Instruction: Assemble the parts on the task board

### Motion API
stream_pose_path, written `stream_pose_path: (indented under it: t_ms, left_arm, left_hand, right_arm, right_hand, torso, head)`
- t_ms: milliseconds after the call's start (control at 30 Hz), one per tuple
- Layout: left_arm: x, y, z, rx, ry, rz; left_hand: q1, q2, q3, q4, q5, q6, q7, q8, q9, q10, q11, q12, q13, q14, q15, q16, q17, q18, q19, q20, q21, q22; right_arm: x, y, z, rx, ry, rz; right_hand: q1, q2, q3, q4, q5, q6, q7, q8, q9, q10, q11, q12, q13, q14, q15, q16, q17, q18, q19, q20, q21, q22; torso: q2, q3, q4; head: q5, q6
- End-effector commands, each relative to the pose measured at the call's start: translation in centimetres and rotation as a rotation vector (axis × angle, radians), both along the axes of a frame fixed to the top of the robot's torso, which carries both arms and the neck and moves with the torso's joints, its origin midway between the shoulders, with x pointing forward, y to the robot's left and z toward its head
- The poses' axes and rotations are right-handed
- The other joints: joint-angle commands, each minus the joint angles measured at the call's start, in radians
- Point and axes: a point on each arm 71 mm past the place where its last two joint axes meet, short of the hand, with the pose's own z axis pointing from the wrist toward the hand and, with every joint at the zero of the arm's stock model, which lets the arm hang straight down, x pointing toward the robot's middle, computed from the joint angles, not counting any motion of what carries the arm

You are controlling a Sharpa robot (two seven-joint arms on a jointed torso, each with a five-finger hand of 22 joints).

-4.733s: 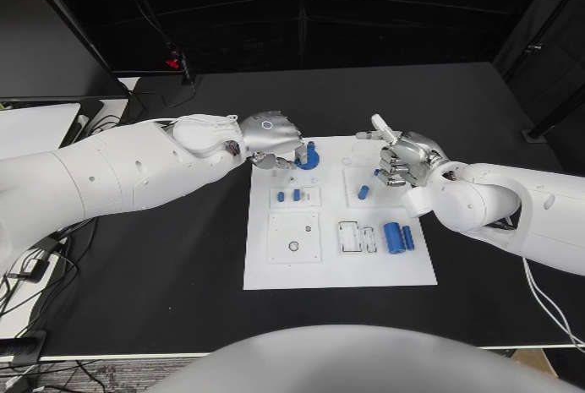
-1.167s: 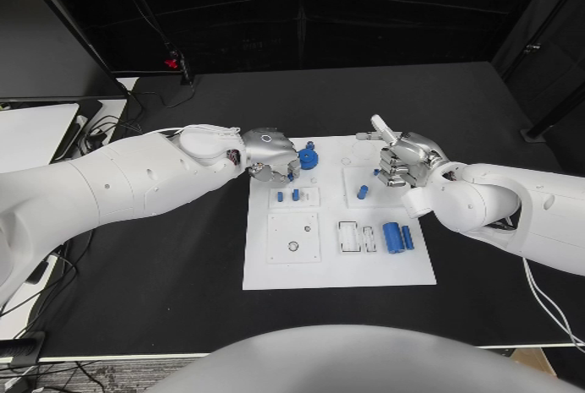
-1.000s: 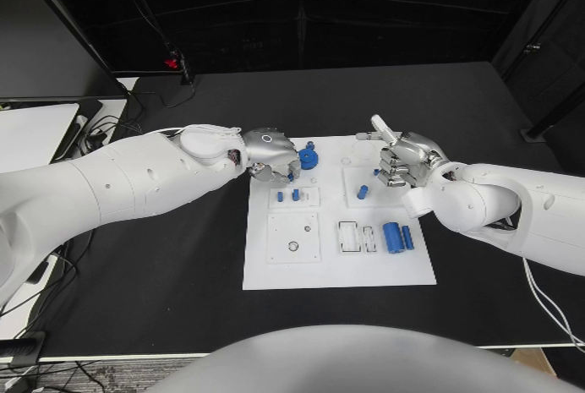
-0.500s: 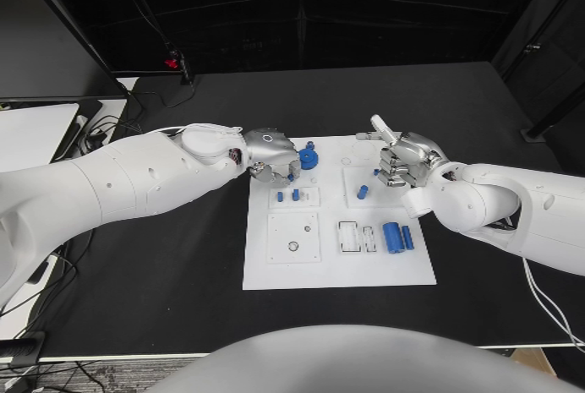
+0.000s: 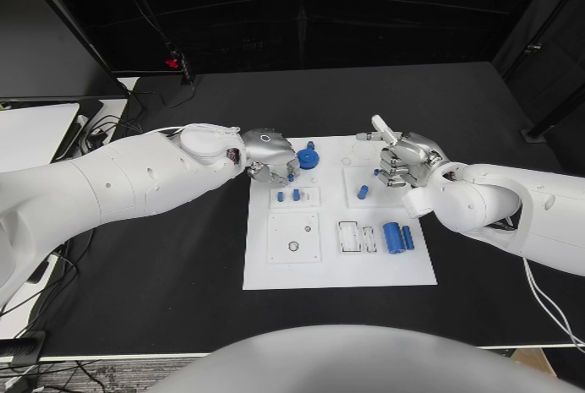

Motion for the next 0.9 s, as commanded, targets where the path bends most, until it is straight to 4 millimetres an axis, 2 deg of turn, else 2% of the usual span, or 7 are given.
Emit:
stream_pose_path:
  t_ms: [33,367,567,633,767,833,900]
  left_arm:
    - [0.2,0.1,0.3,-0.024,-0.036,0.012]
    - [0.2,0.9,1.1,-0.102,-0.121,0.016]
    - [0.1,2.3,1.8,-0.135,-0.130,0.029]
    - [0.0,3.2,2.1,-0.133,-0.124,0.042]
    - [-0.2,4.7,2.7,-0.160,-0.090,0.080]
    - [-0.4,5.6,3.1,-0.198,-0.066,0.107]
    - [-0.6,6.5,3.6,-0.260,-0.037,0.138]
  left_hand:
    - [-0.013,0.000,-0.007,-0.001,0.007,-0.044,-0.019,-0.013,-0.007,-0.008,0.003,-0.004,0.001,0.105,0.009,0.001,0.263,0.008,0.041,0.006,-0.006,0.233]
    - [-0.032,-0.015,-0.042,0.001,0.013,-0.229,-0.052,-0.014,-0.010,-0.043,0.005,-0.002,0.003,0.105,0.008,0.001,0.263,0.008,0.041,0.006,-0.009,0.233]
    - [-0.055,-0.045,-0.112,0.006,0.021,-0.298,0.009,0.037,0.003,-0.067,0.006,0.008,0.004,0.105,0.007,0.001,0.263,0.014,0.023,0.007,-0.032,0.225]
    - [-0.079,-0.061,-0.151,0.007,0.027,-0.317,0.018,0.068,0.008,-0.089,0.002,0.012,0.005,0.070,-0.007,-0.031,0.177,0.029,-0.022,0.000,-0.089,0.203]
    - [-0.199,-0.105,-0.269,0.010,0.057,-0.343,0.021,0.091,0.011,-0.102,0.000,0.021,0.007,0.062,-0.015,-0.040,0.158,0.030,-0.024,-0.007,-0.095,0.202]
    - [-0.261,-0.111,-0.327,0.012,0.080,-0.350,0.025,0.108,0.015,-0.104,0.001,0.028,0.008,0.008,-0.014,-0.096,0.038,0.049,-0.086,-0.007,-0.172,0.173]
    - [-0.308,-0.114,-0.362,0.014,0.094,-0.364,0.022,0.135,0.020,-0.108,0.001,0.041,0.009,-0.132,-0.012,-0.254,-0.220,0.076,-0.182,-0.006,-0.297,0.126]
  right_arm:
    - [0.0,0.2,0.1,0.006,-0.004,0.016]
    - [0.0,0.1,0.1,0.004,-0.001,0.017]
    - [0.0,-0.2,0.1,0.001,-0.002,0.010]
    - [0.0,-0.3,0.1,0.000,-0.005,0.007]
    - [-0.1,-0.5,0.2,-0.002,-0.015,-0.001]
    - [-0.1,-0.7,0.2,-0.007,-0.022,-0.008]
    - [-0.2,-1.0,0.3,-0.016,-0.031,-0.014]
  right_hand:
    - [0.003,0.007,0.004,0.000,0.006,0.010,0.005,0.010,0.002,0.103,0.009,0.002,0.262,0.106,0.008,0.002,0.263,0.009,0.052,0.007,-0.005,0.242]
    - [0.003,0.007,0.003,0.000,0.006,0.018,0.008,0.014,0.002,0.103,0.012,0.002,0.262,0.106,0.010,0.002,0.263,0.009,0.050,0.009,-0.006,0.242]
    - [0.003,0.007,0.003,0.000,0.006,0.018,0.008,0.015,0.002,0.103,0.012,0.002,0.262,0.106,0.011,0.002,0.263,0.009,0.050,0.009,-0.006,0.242]
    - [0.003,0.007,0.004,0.000,0.006,0.018,0.009,0.015,0.002,0.103,0.013,0.002,0.262,0.106,0.011,0.002,0.263,0.009,0.049,0.009,-0.007,0.241]
    - [0.005,0.006,0.004,-0.001,0.007,0.018,0.010,0.015,0.002,0.103,0.014,0.002,0.262,0.106,0.012,0.002,0.263,0.011,0.043,0.010,-0.011,0.239]
    - [0.009,0.004,0.005,-0.002,0.009,0.020,0.014,0.016,0.001,0.103,0.017,0.002,0.262,0.106,0.014,0.002,0.263,0.013,0.035,0.012,-0.016,0.236]
    - [0.020,0.000,0.008,-0.004,0.011,0.024,0.021,0.018,-0.002,0.103,0.024,0.002,0.262,0.106,0.021,0.002,0.263,0.015,0.029,0.018,-0.021,0.233]
  torso:
    - [0.000,-0.0003,0.0001]
    - [0.000,-0.0003,0.0005]
    - [0.000,0.0002,0.0006]
    - [-0.001,0.0010,0.0001]
    - [-0.001,0.0009,-0.0003]
    - [-0.001,0.0019,0.0015]
    - [-0.002,0.0023,0.0026]
  head:
    - [0.000,0.000]
    - [-0.004,0.000]
    - [-0.006,0.000]
    - [-0.006,0.000]
    - [-0.004,0.000]
    - [-0.004,0.000]
    - [-0.005,0.000]
